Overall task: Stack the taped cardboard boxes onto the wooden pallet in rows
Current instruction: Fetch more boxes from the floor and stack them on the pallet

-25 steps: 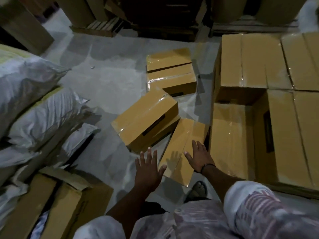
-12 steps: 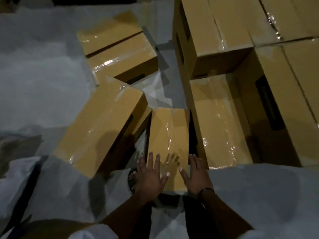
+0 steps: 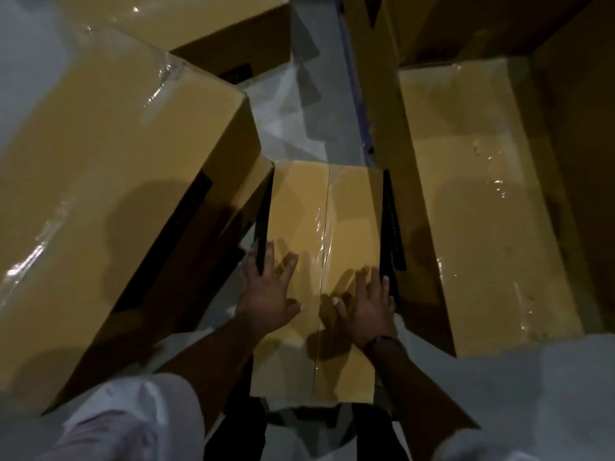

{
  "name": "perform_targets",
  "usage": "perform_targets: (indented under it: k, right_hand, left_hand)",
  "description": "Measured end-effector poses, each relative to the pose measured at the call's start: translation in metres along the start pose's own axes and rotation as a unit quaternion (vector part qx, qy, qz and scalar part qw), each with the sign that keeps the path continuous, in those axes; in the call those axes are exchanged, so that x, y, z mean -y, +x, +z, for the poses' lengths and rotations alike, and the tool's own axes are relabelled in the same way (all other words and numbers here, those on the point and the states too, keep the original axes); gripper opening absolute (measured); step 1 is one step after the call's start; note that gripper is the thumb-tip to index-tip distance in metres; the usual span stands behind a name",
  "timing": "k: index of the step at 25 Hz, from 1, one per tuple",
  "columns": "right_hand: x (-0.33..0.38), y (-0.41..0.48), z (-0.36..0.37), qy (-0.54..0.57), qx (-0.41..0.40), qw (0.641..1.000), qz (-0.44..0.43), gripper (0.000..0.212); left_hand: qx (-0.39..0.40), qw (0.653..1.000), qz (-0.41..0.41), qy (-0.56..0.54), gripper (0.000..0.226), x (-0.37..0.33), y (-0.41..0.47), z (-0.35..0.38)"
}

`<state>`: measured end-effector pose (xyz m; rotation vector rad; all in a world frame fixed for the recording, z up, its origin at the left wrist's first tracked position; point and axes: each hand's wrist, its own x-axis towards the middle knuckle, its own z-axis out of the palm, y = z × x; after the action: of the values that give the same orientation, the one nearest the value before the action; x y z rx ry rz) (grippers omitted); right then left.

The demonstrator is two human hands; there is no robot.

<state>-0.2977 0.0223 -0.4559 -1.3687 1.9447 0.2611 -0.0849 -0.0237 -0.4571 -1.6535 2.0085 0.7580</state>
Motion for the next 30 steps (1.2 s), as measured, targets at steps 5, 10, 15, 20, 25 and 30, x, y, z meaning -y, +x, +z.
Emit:
perform_targets:
  k: [5, 10, 15, 20, 25, 30]
  right_hand:
    - [-0.003, 0.041, 0.013, 0.056, -0.04, 0.998, 0.01, 0.09]
    - [-0.003, 0.036, 0.018, 0.006, -0.035, 0.999, -0.007, 0.097]
    - [0.011, -0.016, -0.022, -0.008, -0.055, 0.998, -0.029, 0.092]
    - [0.041, -0.11, -0.124, -0.008, -0.073, 0.995, -0.074, 0.085]
    - [0.047, -0.199, -0.239, 0.0, -0.08, 0.988, -0.135, 0.085]
    - [0.018, -0.265, -0.349, -0.037, -0.12, 0.977, -0.172, 0.089]
  left_hand:
    - [0.02, 0.99, -0.025, -0.134, 0.12, -0.006, 0.025, 0.019]
    - [-0.056, 0.967, -0.07, -0.238, 0.118, -0.013, 0.024, 0.022]
    - [-0.122, 0.967, -0.07, -0.211, 0.112, -0.021, -0.028, -0.016]
    - [-0.147, 0.964, -0.111, -0.192, 0.106, -0.045, -0.121, -0.113]
    - [-0.192, 0.951, -0.14, -0.196, 0.099, -0.092, -0.222, -0.214]
    - [-0.215, 0.939, -0.145, -0.226, 0.096, -0.173, -0.286, -0.294]
